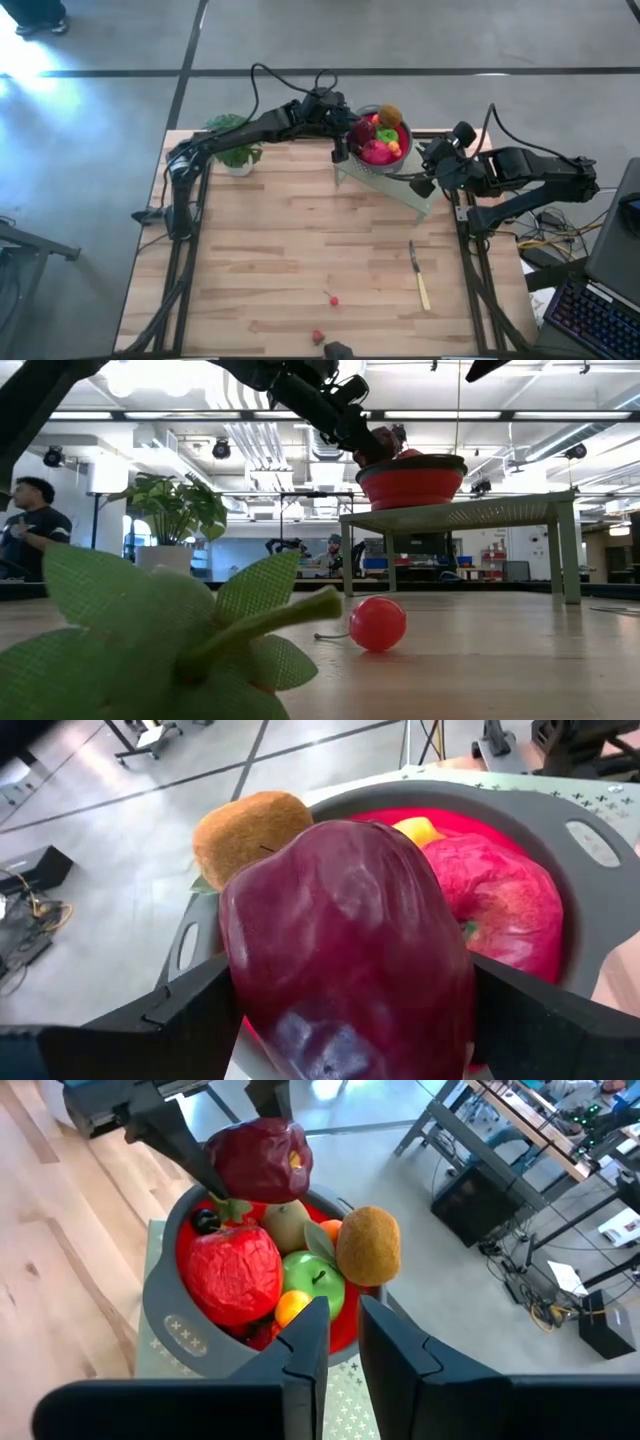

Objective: Pick & Place Fruit
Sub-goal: Put the dark red apple into the red strainer bowl

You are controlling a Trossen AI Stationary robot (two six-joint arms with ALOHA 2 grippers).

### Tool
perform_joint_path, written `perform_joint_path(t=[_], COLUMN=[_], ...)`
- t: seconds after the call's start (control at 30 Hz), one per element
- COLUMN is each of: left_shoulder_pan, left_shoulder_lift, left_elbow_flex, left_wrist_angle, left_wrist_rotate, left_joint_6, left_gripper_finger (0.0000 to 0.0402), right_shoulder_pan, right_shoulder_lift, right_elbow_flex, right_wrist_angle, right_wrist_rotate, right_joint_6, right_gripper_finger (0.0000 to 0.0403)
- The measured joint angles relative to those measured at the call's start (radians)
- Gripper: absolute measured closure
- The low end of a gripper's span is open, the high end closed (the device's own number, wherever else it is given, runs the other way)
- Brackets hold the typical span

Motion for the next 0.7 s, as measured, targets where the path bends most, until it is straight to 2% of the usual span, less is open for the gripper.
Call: perform_joint_path(t=[0.4, 0.7], left_shoulder_pan=[0.000, 0.000], left_shoulder_lift=[0.002, 0.002], left_elbow_flex=[-0.003, -0.005], left_wrist_angle=[0.002, 0.008], left_wrist_rotate=[0.002, 0.002], left_joint_6=[0.092, 0.165], left_gripper_finger=[0.0067, 0.0060], right_shoulder_pan=[0.000, 0.000], right_shoulder_lift=[-0.001, -0.001], right_elbow_flex=[-0.019, -0.019], right_wrist_angle=[0.001, 0.001], right_wrist_rotate=[-0.001, -0.002], right_joint_6=[0.000, 0.000], right_gripper_finger=[0.0339, 0.0360])
